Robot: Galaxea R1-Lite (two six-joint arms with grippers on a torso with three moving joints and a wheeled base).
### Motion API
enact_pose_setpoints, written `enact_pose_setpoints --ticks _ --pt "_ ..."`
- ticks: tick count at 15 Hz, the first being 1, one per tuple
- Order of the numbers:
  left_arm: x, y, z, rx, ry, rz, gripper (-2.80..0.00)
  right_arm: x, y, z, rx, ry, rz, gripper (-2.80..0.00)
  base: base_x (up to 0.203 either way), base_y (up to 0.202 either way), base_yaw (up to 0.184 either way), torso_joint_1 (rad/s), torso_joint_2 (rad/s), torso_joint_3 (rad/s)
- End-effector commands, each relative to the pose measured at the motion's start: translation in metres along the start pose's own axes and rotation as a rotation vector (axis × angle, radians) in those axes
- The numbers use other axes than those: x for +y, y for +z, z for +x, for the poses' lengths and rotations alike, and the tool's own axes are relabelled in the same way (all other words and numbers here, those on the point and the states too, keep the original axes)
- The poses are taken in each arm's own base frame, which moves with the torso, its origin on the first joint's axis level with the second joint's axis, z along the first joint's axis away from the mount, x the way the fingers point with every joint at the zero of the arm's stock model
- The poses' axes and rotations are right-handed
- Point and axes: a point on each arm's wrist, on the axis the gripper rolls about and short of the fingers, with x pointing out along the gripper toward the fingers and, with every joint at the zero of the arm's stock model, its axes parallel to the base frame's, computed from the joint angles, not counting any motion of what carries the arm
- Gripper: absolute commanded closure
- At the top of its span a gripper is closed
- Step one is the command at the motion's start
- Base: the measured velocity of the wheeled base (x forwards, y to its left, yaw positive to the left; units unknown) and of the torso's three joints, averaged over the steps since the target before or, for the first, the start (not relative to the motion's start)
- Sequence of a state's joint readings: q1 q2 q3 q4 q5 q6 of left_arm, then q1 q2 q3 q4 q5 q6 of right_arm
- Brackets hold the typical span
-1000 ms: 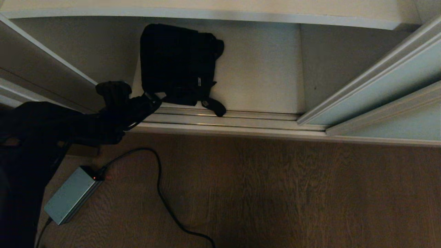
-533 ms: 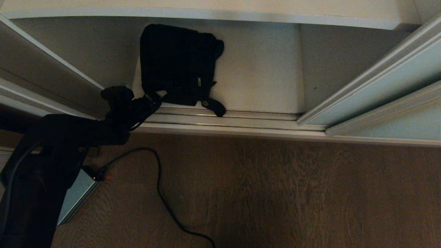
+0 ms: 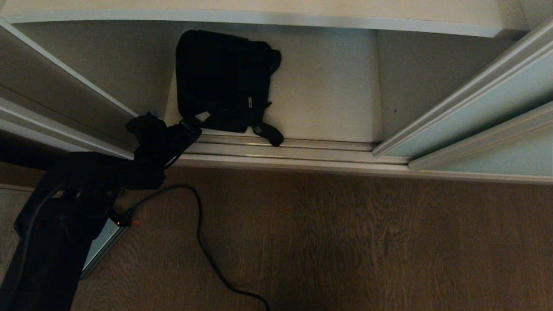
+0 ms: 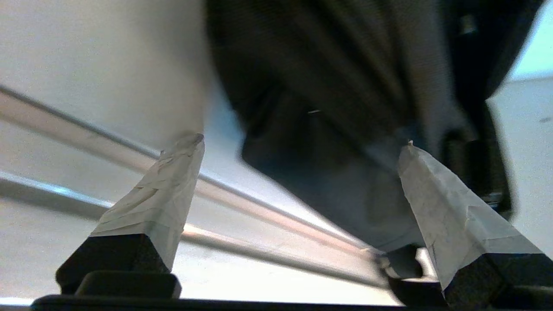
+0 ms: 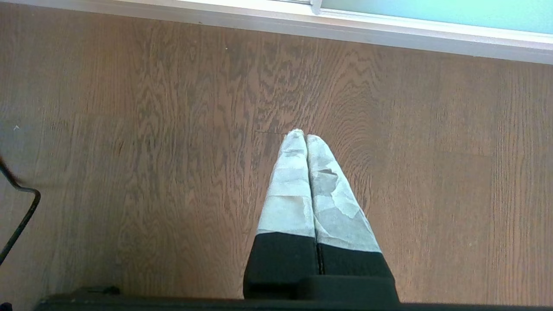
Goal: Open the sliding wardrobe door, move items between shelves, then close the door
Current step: Place the bag on the higher shelf
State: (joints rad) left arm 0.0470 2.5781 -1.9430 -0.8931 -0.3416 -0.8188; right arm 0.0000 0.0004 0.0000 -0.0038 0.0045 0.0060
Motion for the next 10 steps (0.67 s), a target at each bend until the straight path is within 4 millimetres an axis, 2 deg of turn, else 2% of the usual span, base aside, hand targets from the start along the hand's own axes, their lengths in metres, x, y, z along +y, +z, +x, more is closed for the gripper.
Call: enact_pose_setpoints --ticks 1,10 --pt "-0.001 0.001 0.0 -0.006 -0.011 -0.011 -2.8 0.0 0.0 0.0 -0.003 0.0 0.0 0.0 0.0 0.0 0.0 0.0 0.0 0.0" --pt "-0.01 -0.011 0.005 0.021 -0.023 -0.017 -2.8 0.0 0.0 0.0 -0.004 0.0 0.0 0.0 0.0 0.0 0.0 0.0 0.0 0.0"
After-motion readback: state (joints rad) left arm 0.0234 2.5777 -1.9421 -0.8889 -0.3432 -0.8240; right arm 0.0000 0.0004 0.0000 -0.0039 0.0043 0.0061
